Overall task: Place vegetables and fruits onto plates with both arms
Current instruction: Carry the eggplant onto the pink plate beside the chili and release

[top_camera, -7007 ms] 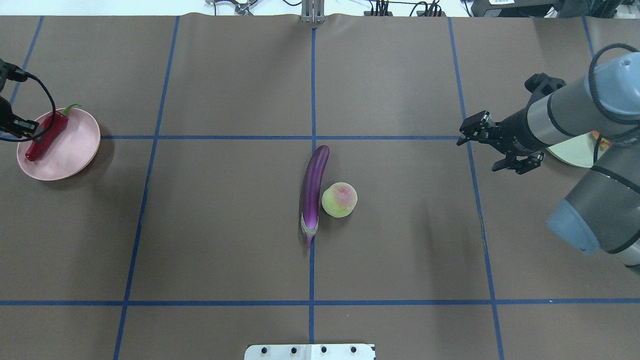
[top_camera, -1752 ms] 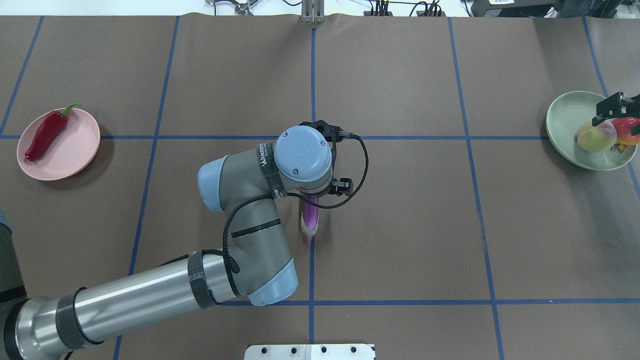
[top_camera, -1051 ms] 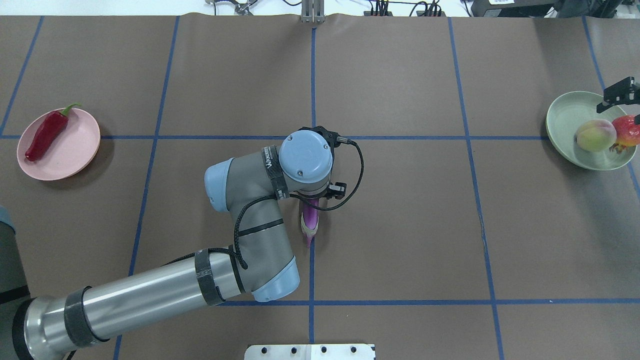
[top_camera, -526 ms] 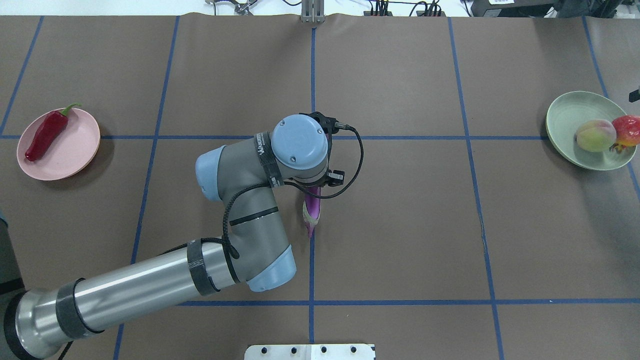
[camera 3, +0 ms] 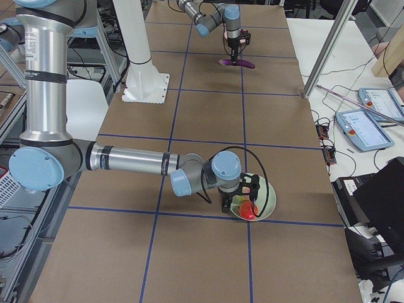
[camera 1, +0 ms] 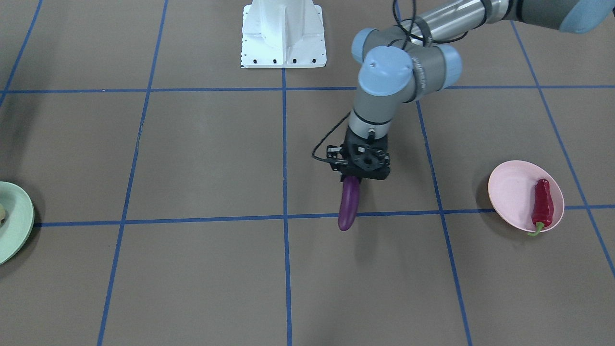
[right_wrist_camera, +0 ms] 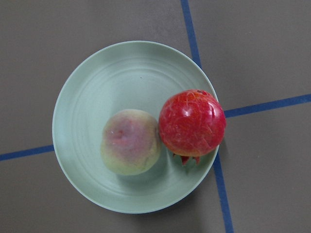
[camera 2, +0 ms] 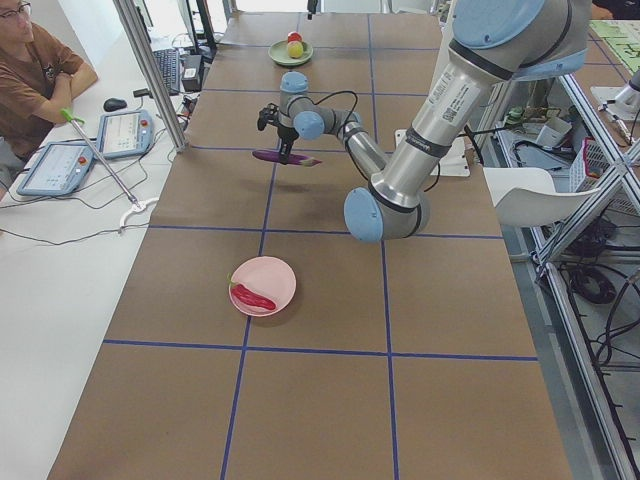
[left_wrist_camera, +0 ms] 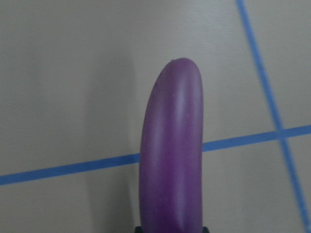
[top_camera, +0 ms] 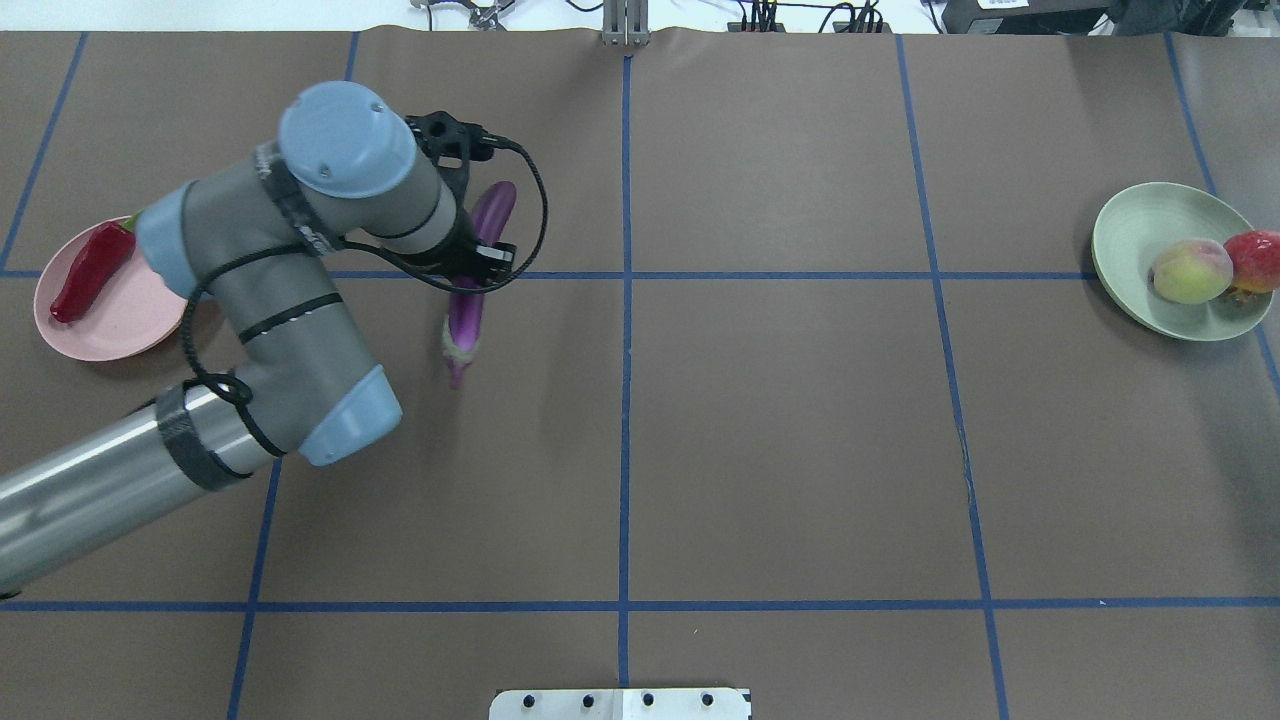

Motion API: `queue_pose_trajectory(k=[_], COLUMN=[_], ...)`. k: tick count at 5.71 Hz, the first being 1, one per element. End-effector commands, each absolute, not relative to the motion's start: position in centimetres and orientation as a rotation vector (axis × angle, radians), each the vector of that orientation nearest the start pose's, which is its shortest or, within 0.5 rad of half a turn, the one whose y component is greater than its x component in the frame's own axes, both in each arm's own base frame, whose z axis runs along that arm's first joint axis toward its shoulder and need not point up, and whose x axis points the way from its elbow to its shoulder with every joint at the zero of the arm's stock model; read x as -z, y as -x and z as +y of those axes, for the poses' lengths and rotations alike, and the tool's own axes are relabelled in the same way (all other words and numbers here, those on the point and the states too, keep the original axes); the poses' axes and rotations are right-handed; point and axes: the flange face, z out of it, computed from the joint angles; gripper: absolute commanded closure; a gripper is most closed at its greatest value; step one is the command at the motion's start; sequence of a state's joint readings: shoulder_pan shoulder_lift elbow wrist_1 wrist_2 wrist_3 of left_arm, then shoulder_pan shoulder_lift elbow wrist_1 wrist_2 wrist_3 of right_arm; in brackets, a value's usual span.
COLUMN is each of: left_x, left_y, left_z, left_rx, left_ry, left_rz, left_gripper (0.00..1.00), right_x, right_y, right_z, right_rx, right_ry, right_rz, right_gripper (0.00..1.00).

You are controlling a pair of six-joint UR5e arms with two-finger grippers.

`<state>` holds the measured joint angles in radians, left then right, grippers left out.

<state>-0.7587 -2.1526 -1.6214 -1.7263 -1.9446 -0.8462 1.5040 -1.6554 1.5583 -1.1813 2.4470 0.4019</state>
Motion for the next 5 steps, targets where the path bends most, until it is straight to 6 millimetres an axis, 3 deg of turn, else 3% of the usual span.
queue_pose_trajectory(k=[1,2,3,4,5], left_x=[-39.6,-44.7,-49.7,-51.8,-53.4], left_y=[-30.2,-25.9,-21.6,-20.8,-20.8], left_z=[-57.0,-56.8,-55.4,-54.4,-54.7], left_rx=[-0.223,-0.254,-0.273,-0.285,-0.278], left_ry=[-0.236,-0.216,-0.156,-0.127,-0.101], left_rz=[0.751,0.706,0.717,0.714,0.7], left_gripper=[1.0,1.0,1.0,1.0,1.0], right_x=[-66.1,-65.9,-65.8,-65.5,-65.5], right_y=[-2.8,-2.6,-2.5,-2.3,-2.3], right_z=[-46.3,-46.4,-46.4,-46.7,-46.6], right_rx=[-0.164,-0.159,-0.156,-0.152,-0.151], right_ry=[-0.069,-0.07,-0.073,-0.076,-0.077], right_rz=[-0.908,-0.907,-0.908,-0.909,-0.909], right_gripper=[0.0,0.0,0.0,0.0,0.0])
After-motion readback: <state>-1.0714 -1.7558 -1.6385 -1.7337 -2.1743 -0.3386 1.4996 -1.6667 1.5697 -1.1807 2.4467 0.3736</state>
